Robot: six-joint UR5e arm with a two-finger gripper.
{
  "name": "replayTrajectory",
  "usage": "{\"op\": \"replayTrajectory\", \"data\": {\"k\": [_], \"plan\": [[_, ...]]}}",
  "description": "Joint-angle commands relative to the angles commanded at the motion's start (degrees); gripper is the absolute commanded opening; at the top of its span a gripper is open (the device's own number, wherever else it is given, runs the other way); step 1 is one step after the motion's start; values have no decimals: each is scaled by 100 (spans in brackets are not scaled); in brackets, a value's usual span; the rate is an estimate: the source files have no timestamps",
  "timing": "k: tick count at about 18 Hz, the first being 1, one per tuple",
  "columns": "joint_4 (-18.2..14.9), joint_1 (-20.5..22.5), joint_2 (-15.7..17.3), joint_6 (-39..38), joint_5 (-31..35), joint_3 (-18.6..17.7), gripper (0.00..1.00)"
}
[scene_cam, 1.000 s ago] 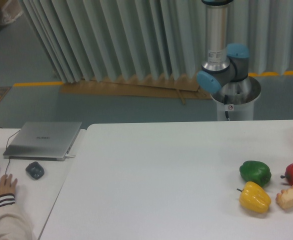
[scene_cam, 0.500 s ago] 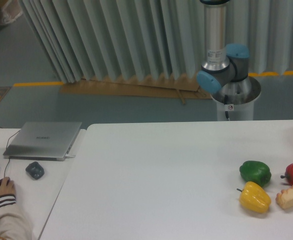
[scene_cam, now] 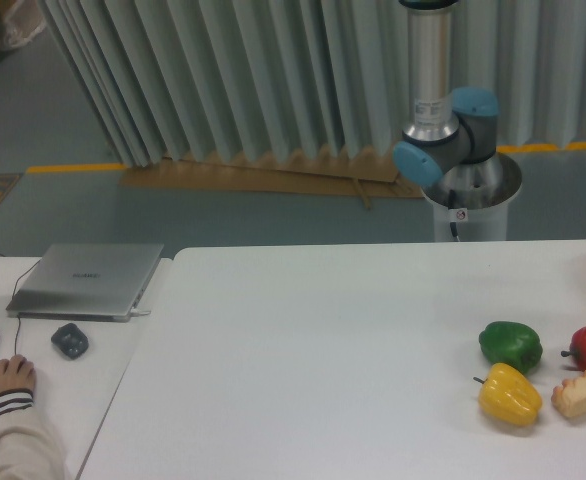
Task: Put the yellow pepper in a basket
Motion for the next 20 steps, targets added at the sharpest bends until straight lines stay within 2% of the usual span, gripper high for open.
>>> {"op": "replayTrajectory", "data": {"k": [3,5,10,14,20], "plan": [[9,-61,-26,-87,0,-44,100],[17,-236,-61,-429,0,-44,100],[228,-807,-237,-1140,9,-35,100],[229,-1344,-299,-1959,53,35,100],[229,-1450,-404,-1916,88,61,100]]}}
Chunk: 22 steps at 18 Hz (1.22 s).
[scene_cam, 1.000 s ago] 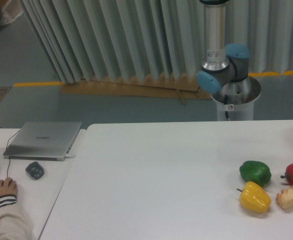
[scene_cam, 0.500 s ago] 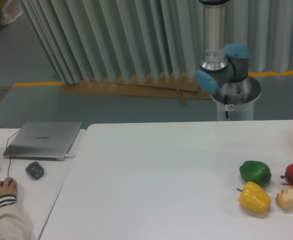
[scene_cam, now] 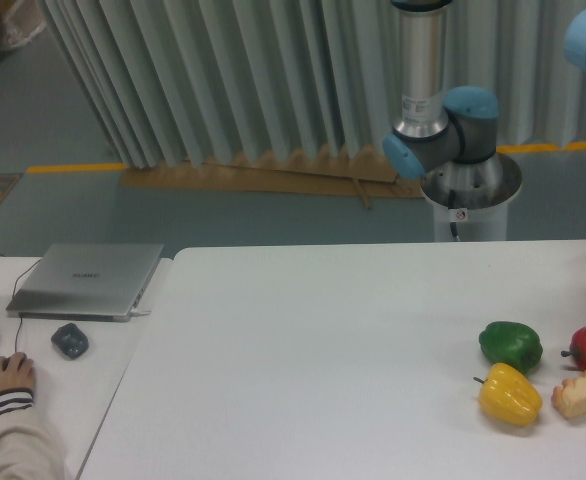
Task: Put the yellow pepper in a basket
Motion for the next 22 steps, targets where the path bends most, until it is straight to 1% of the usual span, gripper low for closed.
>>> {"op": "replayTrajectory", "data": {"k": [8,9,10,11,12,13,14,15,17,18,20,22], "plan": [[0,0,-18,-96,79,27,100],[-9,-9,-9,-201,44,9,100],[0,-78,0,-480,27,0,100],[17,-253,-9,-831,18,18,100],[122,-490,-35,-1131,26,35,100],[341,-744,-96,-1369,87,35,100],[482,-947,-140,-1580,175,35,100],[527,-1106,-176,-1799,411,35,100],[545,-1483,-360,-2274,851,131,100],[571,-1642,-439,-2633,1035,167,100],[606,-1836,-562,-3171,1309,202,100],[624,-1925,-598,-3191,1371,194,100]]}}
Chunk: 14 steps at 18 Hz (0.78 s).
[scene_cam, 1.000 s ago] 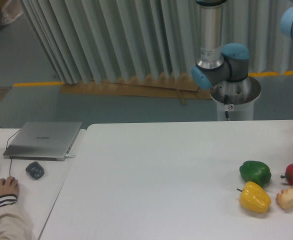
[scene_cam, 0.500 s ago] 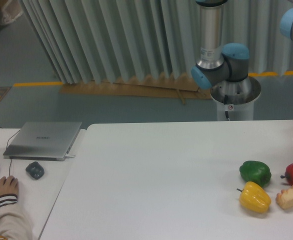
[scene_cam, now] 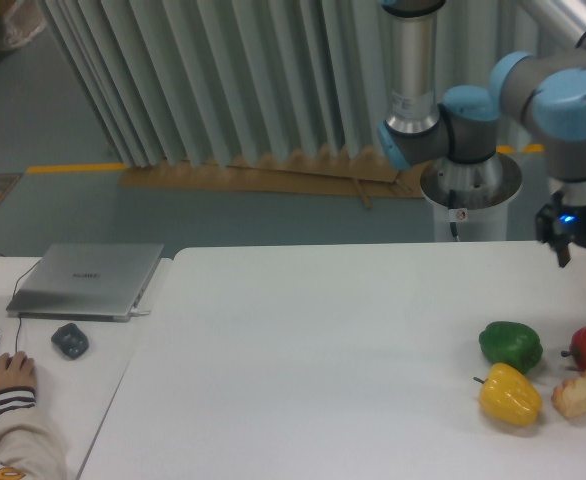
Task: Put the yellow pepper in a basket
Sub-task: 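Swing the gripper over and lower it toward the yellow pepper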
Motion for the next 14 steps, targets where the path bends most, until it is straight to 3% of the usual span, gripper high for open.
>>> {"op": "replayTrajectory", "data": {"k": [2,11,14], "plan": [[9,-79,0,314,-17,44,100],[18,-246,-131,4259,35,351,100],[236,-377,-368,4834,44,413,100]]}}
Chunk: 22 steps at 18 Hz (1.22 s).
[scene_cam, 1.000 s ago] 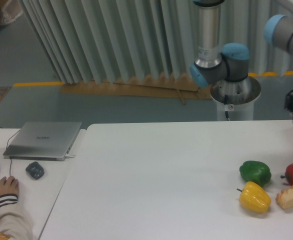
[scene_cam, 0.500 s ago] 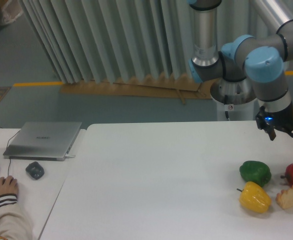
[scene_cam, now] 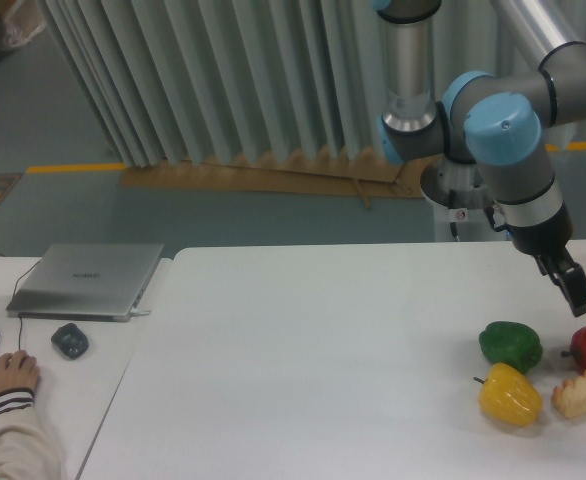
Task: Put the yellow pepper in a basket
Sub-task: 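Swing the gripper over and lower it toward the yellow pepper, then lower the open gripper around the yellow pepper and close it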
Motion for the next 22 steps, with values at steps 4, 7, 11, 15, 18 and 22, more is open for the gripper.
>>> {"op": "replayTrajectory", "data": {"k": [4,7,11,15,18,22], "plan": [[124,-237,-168,9,123,9,100],[133,-720,-518,-61,788,52,100],[195,-1169,-984,-570,1168,175,100],[195,-1381,-1099,-615,1318,193,100],[204,-1407,-1178,-545,1441,176,100],[221,-1390,-1301,-204,1512,219,100]]}}
